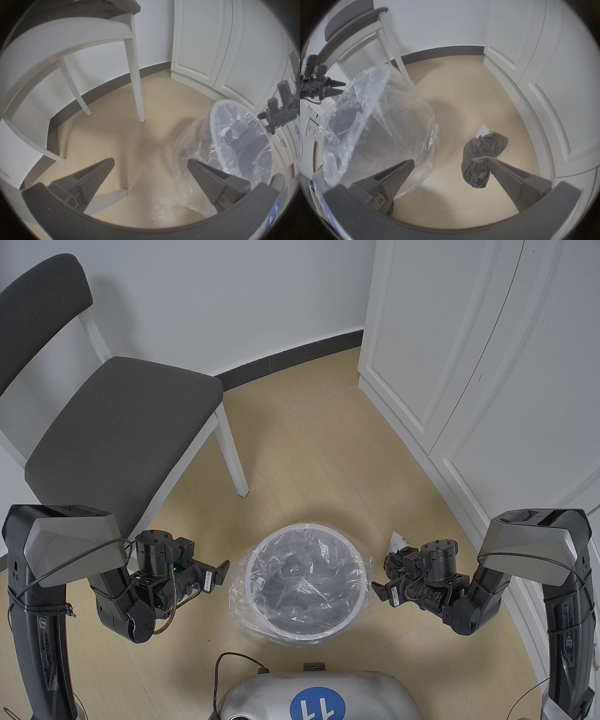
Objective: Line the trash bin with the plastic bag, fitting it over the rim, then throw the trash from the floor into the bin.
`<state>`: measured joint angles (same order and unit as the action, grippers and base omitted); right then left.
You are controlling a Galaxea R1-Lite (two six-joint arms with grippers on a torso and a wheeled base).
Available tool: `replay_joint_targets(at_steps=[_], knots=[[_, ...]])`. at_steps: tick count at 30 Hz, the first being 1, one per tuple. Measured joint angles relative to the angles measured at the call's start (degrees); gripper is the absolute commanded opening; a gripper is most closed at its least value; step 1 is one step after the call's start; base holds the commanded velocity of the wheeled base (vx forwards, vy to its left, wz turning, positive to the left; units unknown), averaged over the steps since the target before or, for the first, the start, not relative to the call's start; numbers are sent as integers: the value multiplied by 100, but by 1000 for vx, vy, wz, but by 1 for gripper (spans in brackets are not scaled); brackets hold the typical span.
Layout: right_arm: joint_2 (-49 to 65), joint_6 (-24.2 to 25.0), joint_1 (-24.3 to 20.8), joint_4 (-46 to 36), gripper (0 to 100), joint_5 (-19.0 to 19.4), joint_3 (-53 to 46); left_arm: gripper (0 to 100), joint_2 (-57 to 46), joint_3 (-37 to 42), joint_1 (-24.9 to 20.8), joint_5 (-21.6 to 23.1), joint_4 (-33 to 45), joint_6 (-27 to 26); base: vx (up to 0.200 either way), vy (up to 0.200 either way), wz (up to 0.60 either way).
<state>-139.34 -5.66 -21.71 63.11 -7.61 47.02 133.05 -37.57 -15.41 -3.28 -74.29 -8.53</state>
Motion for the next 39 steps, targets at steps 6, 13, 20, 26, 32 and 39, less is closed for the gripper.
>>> replay_joint_targets(at_steps=[6, 13, 20, 26, 32, 39], knots=[[179, -44, 16, 0, 100, 6, -88, 100, 182, -73, 23, 6, 6, 6, 0, 0, 0], [255, -66, 41, 6, 100, 6, -110, 100, 557, -219, -168, 6, -2, 140, 0, 0, 0], [295, -66, 63, 22, 100, 4, -99, 100, 1034, -473, -317, -184, 0, 202, 0, 0, 0], [284, -63, 124, 24, 100, 4, -11, 100, 1367, -718, -390, -490, -2, 202, 0, 0, 0], [196, -48, 236, 17, 100, -41, 218, 100, 1491, -766, -405, -503, 15, 197, 0, 0, 0], [-254, 68, 204, 22, 100, -145, 636, 100, 1535, -768, -421, -508, 9, 196, 0, 0, 0]])
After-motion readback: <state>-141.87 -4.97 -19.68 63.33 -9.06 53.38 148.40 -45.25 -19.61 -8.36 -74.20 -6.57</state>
